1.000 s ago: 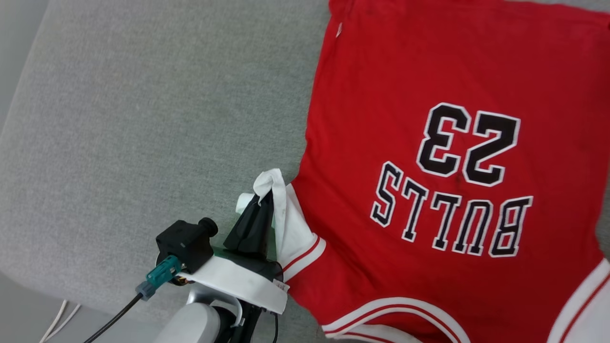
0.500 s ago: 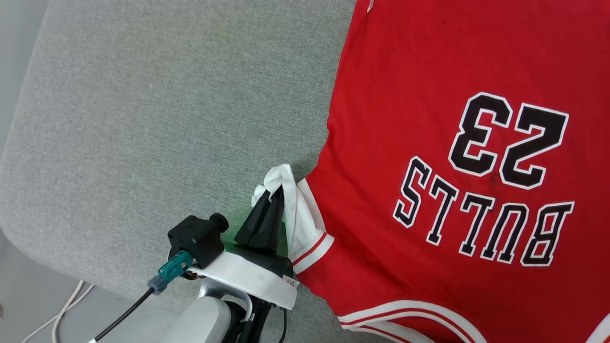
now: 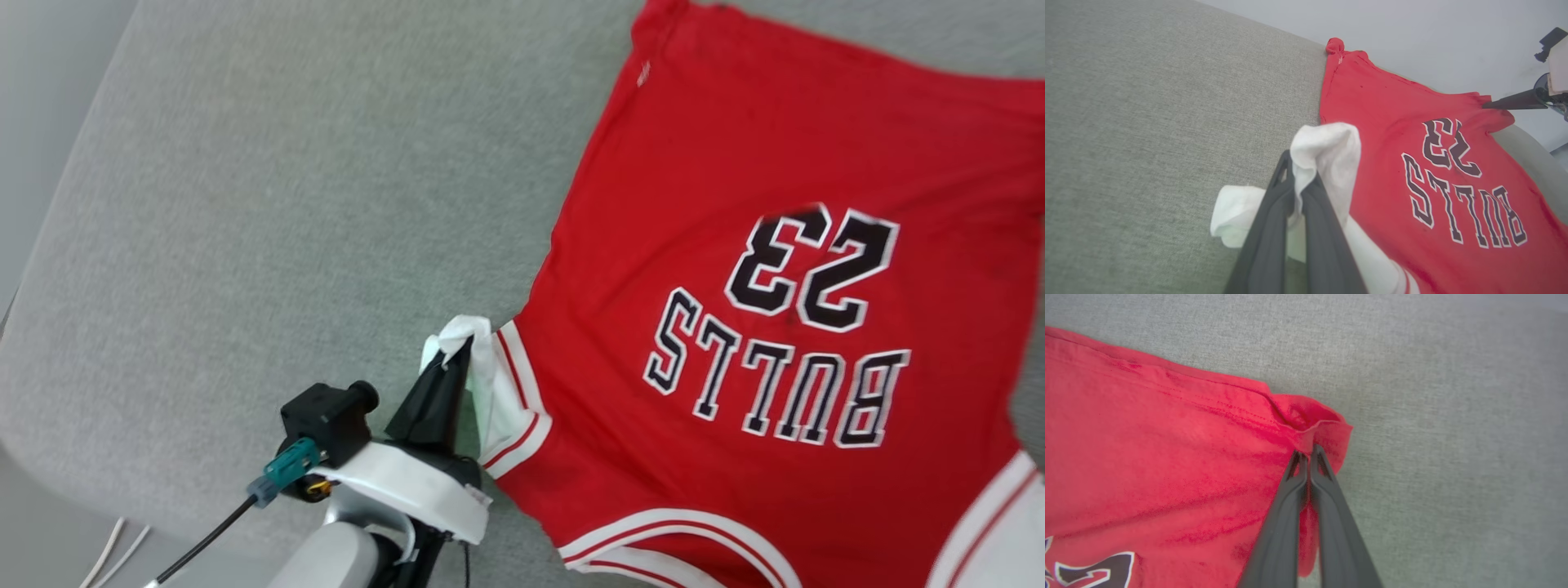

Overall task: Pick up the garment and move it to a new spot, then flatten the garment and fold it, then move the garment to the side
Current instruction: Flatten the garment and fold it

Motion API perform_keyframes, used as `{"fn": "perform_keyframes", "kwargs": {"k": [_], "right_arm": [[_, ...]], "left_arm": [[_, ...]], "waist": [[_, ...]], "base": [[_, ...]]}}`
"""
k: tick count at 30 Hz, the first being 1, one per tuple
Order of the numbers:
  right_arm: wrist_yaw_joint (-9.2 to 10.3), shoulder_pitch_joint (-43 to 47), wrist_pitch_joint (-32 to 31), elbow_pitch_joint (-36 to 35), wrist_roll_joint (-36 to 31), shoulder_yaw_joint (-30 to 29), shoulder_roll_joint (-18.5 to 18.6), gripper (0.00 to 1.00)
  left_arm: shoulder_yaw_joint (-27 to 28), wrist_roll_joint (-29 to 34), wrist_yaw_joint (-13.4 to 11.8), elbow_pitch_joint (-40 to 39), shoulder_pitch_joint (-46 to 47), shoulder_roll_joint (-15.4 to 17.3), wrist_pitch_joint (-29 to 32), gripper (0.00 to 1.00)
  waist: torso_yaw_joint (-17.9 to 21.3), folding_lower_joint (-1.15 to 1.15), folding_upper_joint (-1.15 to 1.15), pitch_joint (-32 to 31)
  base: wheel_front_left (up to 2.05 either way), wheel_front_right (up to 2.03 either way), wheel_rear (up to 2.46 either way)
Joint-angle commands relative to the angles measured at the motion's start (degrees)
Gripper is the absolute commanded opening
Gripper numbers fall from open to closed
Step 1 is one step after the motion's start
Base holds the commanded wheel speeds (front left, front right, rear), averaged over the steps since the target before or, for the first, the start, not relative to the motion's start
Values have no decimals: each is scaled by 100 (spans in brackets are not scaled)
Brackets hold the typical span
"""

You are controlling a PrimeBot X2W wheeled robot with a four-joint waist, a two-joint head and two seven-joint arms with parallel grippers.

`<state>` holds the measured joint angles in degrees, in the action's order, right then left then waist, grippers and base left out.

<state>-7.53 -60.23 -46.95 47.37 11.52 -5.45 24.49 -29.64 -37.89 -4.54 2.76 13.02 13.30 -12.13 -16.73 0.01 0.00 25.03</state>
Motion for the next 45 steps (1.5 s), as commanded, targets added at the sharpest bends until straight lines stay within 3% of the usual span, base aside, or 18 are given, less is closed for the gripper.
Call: {"fn": "perform_keyframes", "kwargs": {"k": [1,8,16,21,25,26,27,28,32,41,45], "right_arm": [[8,126,0,-84,17,68,45,0],[8,1089,-99,-850,413,650,243,0],[7,3174,-510,-2190,957,785,424,0],[7,4769,-848,-2998,1079,462,190,0],[6,5764,-1056,-3446,1100,165,-201,0],[6,5917,-1075,-3549,1098,106,-295,4],[7,6017,-1053,-3642,1106,32,-380,47],[7,6092,-981,-3744,1093,-16,-443,100],[6,6031,-305,-4112,1086,-121,-608,100],[6,5126,2499,-4073,1101,-129,-779,100],[6,4598,2872,-3686,1172,74,-787,100]], "left_arm": [[32,13,-46,10,-75,60,28,0],[218,-90,-294,-11,-459,385,246,0],[395,-235,-675,-168,-1061,625,457,0],[485,-349,-835,-245,-1362,731,579,0],[524,-406,-892,-252,-1501,818,646,0],[527,-412,-904,-265,-1520,830,665,0],[526,-410,-905,-276,-1518,841,678,0],[525,-409,-907,-294,-1520,853,690,0],[508,-402,-940,-364,-1490,899,756,0],[425,-323,-881,-546,-1157,889,867,0],[345,-247,-848,-620,-895,836,886,0]], "waist": [[339,-1,0,-374],[1116,-1,0,-1139],[1958,-1,0,-1771],[2275,-1,0,-1963],[2407,-1,0,-2041],[2429,-1,0,-2049],[2444,-1,0,-2053],[2455,-1,0,-2052],[2450,-1,0,-2008],[2141,-1,0,-1645],[1921,-1,0,-1341]], "base": [[0,0,0],[0,0,0],[0,0,0],[0,0,0],[0,0,0],[0,0,0],[0,0,0],[0,0,0],[0,0,0],[0,0,0],[0,0,0]]}}
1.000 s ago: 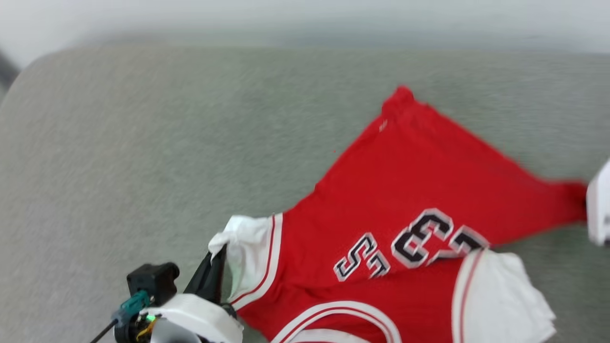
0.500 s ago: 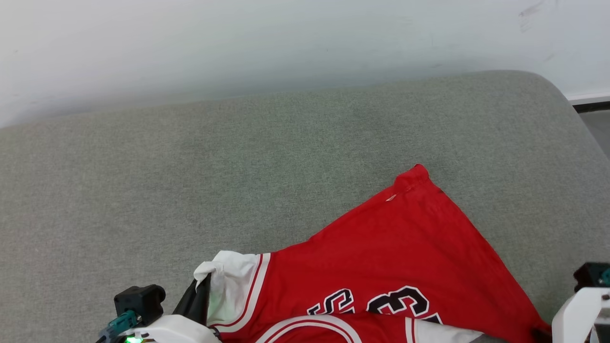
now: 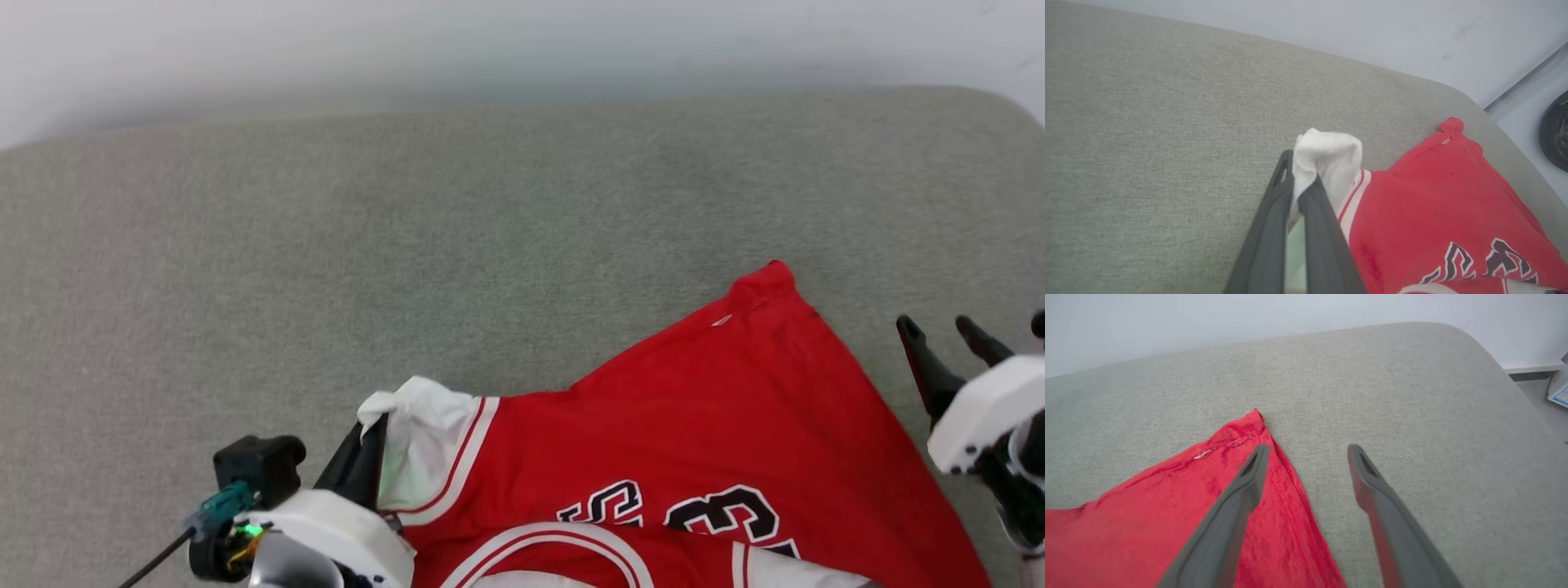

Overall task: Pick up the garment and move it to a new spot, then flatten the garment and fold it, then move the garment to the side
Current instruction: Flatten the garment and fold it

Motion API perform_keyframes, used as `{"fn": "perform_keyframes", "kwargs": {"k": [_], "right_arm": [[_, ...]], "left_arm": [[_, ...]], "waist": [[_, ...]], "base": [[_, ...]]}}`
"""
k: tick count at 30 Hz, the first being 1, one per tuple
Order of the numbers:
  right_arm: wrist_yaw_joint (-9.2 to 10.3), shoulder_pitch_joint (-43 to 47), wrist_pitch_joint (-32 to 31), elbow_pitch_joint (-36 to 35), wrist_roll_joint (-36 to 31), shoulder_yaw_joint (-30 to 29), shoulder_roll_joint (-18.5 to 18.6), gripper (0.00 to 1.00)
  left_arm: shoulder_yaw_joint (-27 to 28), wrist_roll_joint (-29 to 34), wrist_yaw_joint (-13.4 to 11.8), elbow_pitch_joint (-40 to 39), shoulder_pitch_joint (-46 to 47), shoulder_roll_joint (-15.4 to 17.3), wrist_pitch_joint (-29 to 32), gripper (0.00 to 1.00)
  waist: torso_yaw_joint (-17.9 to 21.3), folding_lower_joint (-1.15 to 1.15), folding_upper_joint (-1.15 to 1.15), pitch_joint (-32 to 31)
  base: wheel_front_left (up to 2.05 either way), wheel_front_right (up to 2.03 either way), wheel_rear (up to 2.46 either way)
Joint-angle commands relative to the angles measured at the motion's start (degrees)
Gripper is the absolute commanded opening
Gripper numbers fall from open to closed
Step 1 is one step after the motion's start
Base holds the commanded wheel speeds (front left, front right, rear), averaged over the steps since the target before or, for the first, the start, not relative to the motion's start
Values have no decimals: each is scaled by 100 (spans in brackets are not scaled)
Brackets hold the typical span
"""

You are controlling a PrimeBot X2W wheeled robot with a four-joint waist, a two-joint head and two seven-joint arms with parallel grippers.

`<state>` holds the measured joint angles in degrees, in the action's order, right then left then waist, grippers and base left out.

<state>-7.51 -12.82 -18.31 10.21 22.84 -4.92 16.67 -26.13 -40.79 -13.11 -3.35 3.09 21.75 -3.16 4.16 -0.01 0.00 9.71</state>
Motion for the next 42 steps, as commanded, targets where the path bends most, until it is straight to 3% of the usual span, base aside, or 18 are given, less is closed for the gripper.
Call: {"fn": "perform_keyframes", "kwargs": {"k": [1,5,12,21,22,23,24,36,42], "right_arm": [[4,-291,-48,143,42,70,1,100],[4,-912,-628,529,100,213,160,100],[4,-1835,-2441,1026,250,699,584,100],[3,-1771,-3311,1734,589,1037,458,100],[1,-1737,-3390,1787,630,1053,423,42],[1,-1719,-3407,1824,659,1074,427,9],[2,-1702,-3414,1845,668,1085,439,0],[3,-1874,-2442,1228,711,1182,598,0],[4,-1876,-1621,783,601,1032,594,0]], "left_arm": [[-26,56,24,-38,182,-33,-13,0],[-132,155,96,-121,533,-131,15,0],[-325,287,286,-36,1112,-376,-109,0],[-395,260,402,185,1270,-507,-225,0],[-397,251,396,207,1264,-509,-238,0],[-400,243,405,223,1257,-511,-249,0],[-399,239,403,241,1247,-511,-260,0],[-71,99,254,427,968,-160,-268,0],[143,73,370,459,1555,111,-60,0]], "waist": [[-224,1,0,273],[-495,1,0,657],[-942,1,0,1165],[-1118,1,0,1283],[-1123,1,0,1281],[-1124,1,0,1276],[-1120,1,0,1260],[-724,1,0,403],[-562,1,0,-30]], "base": [[0,0,0],[0,0,0],[0,0,0],[0,0,0],[0,0,0],[0,0,0],[0,0,0],[0,0,0],[0,0,0]]}}
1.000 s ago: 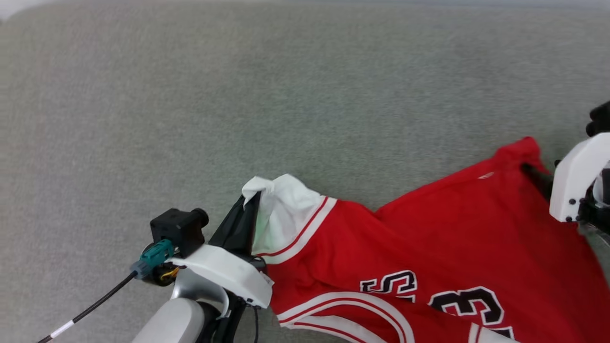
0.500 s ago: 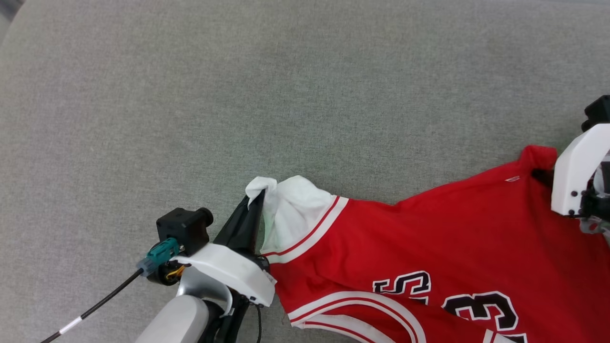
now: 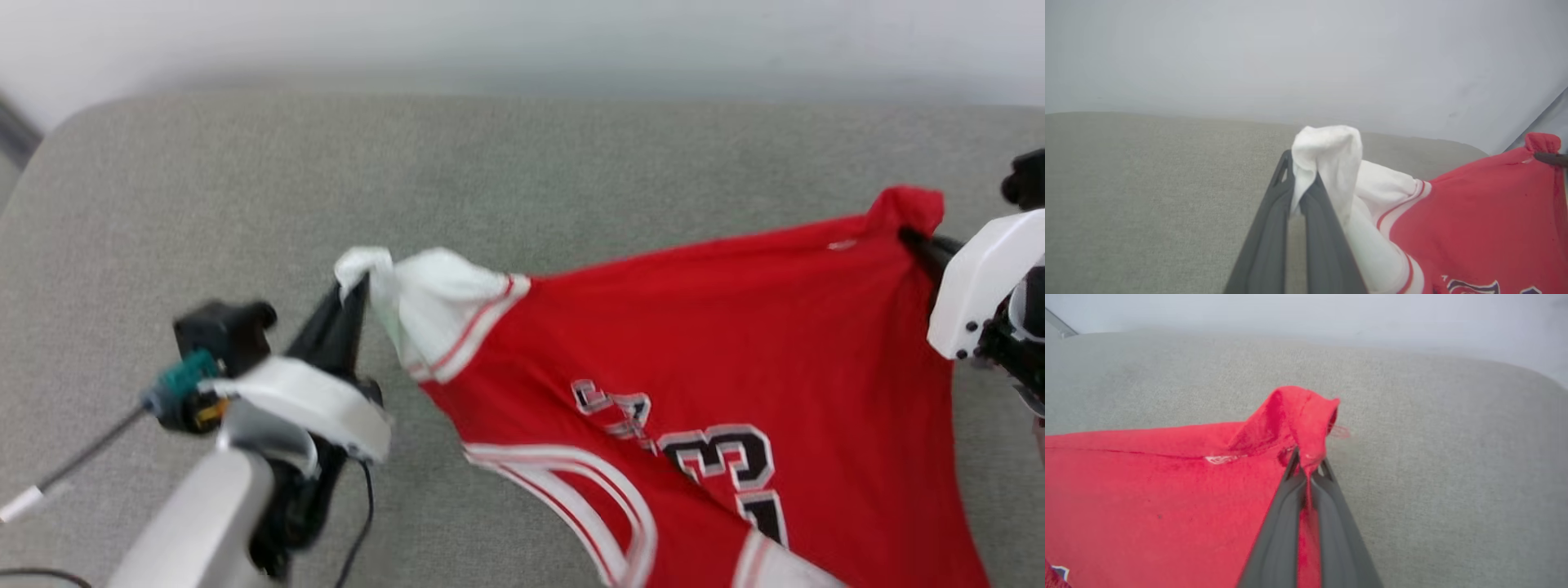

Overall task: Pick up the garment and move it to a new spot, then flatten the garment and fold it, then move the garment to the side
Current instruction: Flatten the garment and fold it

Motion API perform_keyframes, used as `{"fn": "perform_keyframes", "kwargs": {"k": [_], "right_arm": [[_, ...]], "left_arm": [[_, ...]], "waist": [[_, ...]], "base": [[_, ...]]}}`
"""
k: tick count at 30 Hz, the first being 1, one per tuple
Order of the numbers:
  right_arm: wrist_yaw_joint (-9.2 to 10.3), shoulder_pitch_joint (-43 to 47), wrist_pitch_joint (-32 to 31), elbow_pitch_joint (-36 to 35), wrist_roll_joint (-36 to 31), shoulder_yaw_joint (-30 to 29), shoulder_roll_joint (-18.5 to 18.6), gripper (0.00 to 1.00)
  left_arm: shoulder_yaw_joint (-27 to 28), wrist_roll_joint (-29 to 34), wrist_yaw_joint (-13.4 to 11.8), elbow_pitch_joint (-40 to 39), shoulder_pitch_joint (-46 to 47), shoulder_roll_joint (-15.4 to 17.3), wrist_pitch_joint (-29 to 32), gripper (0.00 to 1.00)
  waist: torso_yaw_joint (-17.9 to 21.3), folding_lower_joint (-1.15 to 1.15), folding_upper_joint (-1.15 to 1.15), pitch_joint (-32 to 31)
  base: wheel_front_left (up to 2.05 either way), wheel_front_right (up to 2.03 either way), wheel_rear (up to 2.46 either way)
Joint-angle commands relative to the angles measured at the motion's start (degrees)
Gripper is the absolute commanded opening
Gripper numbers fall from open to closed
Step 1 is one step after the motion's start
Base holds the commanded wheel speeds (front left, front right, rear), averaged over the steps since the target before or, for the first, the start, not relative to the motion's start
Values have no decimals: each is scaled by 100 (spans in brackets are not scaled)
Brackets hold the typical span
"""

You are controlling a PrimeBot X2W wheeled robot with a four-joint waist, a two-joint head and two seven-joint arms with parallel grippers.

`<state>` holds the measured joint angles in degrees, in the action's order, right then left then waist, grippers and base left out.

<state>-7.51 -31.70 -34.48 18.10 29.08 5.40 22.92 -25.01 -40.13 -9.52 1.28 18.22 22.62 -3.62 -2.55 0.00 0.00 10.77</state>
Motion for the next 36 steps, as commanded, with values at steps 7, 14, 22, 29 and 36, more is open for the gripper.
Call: {"fn": "perform_keyframes", "kwargs": {"k": [7,14,22,29,36], "right_arm": [[4,-527,750,-84,-423,-361,-400,0],[4,-1492,1256,82,-686,-579,-624,0],[5,-2923,1721,213,-860,-713,-630,0],[5,-4214,2064,480,-975,-587,-651,0],[5,-5238,2383,965,-1057,-330,-708,0]], "left_arm": [[363,-22,184,515,1364,123,41,0],[462,65,419,1302,2948,45,120,0],[554,334,613,2099,4969,26,-31,0],[603,566,754,2530,6438,164,-100,0],[621,622,843,2907,7356,176,-88,0]], "waist": [[300,0,0,-255],[388,0,0,5],[433,0,0,777],[536,0,0,1504],[567,0,0,2236]], "base": [[0,0,0],[0,0,0],[0,0,0],[0,0,0],[0,0,0]]}}
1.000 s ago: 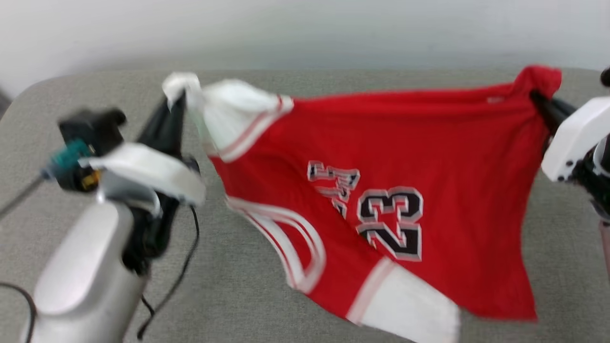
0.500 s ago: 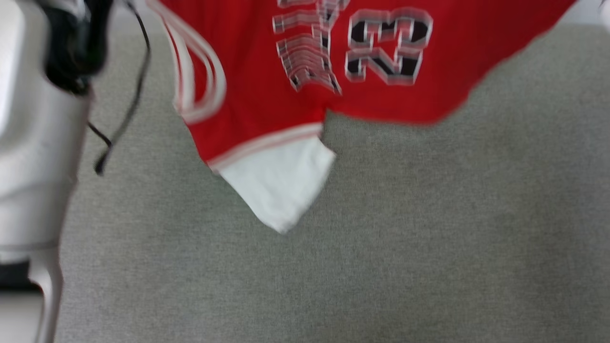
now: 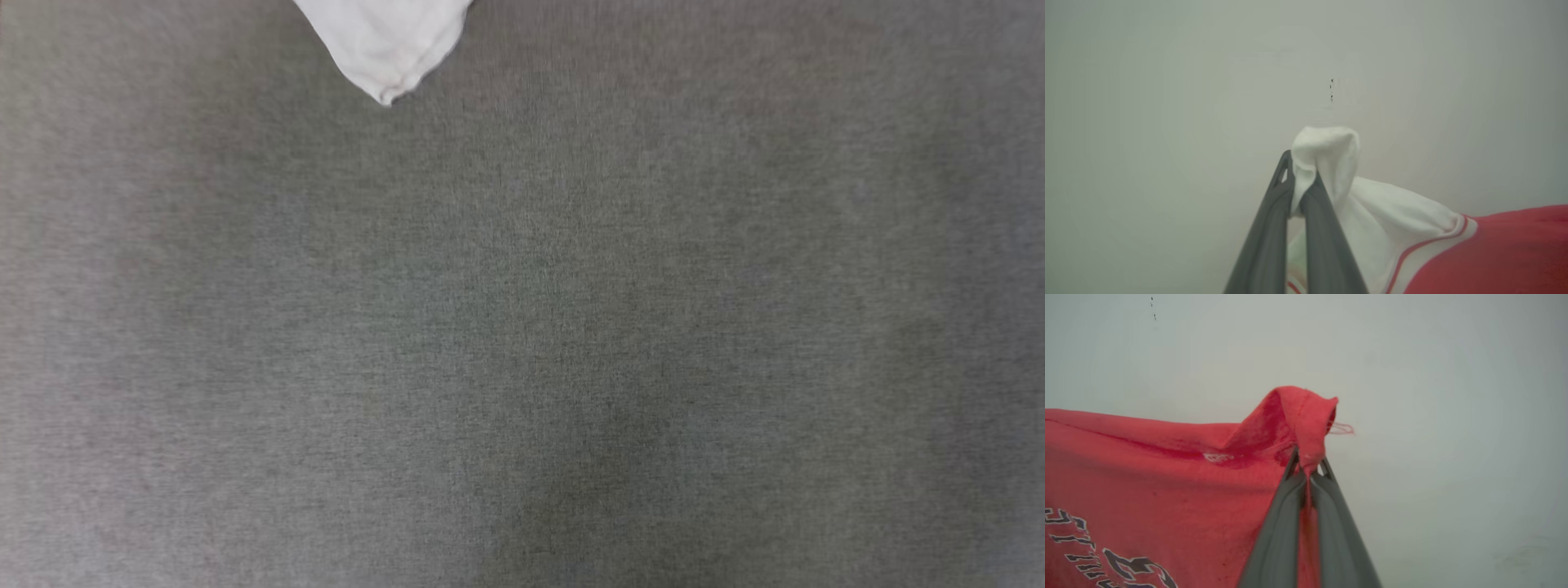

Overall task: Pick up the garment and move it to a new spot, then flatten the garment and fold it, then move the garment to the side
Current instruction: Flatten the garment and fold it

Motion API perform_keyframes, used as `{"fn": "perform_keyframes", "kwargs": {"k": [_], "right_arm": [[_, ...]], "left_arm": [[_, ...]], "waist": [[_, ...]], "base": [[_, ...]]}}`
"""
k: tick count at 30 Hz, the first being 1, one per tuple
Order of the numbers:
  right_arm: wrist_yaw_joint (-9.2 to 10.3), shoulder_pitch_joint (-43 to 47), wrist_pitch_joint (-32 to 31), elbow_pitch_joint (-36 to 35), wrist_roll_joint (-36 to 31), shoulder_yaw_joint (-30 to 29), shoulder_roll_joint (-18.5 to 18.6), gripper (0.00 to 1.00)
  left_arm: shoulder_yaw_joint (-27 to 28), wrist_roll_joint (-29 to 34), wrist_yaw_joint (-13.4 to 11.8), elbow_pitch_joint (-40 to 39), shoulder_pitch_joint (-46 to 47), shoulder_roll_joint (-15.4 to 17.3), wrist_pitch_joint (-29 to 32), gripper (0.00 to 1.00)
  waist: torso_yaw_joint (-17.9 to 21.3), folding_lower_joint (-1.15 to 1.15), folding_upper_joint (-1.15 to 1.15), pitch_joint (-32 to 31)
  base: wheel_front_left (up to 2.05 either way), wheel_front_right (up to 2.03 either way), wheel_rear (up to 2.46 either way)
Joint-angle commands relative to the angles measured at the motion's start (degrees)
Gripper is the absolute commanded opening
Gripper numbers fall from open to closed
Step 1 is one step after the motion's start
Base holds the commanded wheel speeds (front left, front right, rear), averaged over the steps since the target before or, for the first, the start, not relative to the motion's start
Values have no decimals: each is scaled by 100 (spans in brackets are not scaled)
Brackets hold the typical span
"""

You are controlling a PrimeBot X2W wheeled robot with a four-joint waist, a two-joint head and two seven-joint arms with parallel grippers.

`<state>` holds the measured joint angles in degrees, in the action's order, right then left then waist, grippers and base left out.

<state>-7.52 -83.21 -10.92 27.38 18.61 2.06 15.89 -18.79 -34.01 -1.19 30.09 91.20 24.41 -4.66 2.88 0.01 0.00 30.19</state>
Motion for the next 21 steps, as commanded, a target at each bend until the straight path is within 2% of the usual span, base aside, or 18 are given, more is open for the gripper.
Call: {"fn": "perform_keyframes", "kwargs": {"k": [1,11,16,21], "right_arm": [[5,-193,77,127,1,55,-24,0],[5,-886,543,1442,106,566,-131,0],[5,-850,731,2035,200,831,-205,0],[5,-492,913,2701,305,1199,-222,0]], "left_arm": [[-12,13,16,93,122,-22,7,0],[-198,-88,188,1011,90,-380,-160,0],[-213,-210,322,1521,-83,-581,-324,0],[-251,-388,533,2187,-492,-889,-580,0]], "waist": [[22,-1,0,380],[-48,-1,0,943],[-66,-1,0,947],[-123,-1,0,698]], "base": [[0,0,0],[0,0,0],[0,0,0],[0,0,0]]}}
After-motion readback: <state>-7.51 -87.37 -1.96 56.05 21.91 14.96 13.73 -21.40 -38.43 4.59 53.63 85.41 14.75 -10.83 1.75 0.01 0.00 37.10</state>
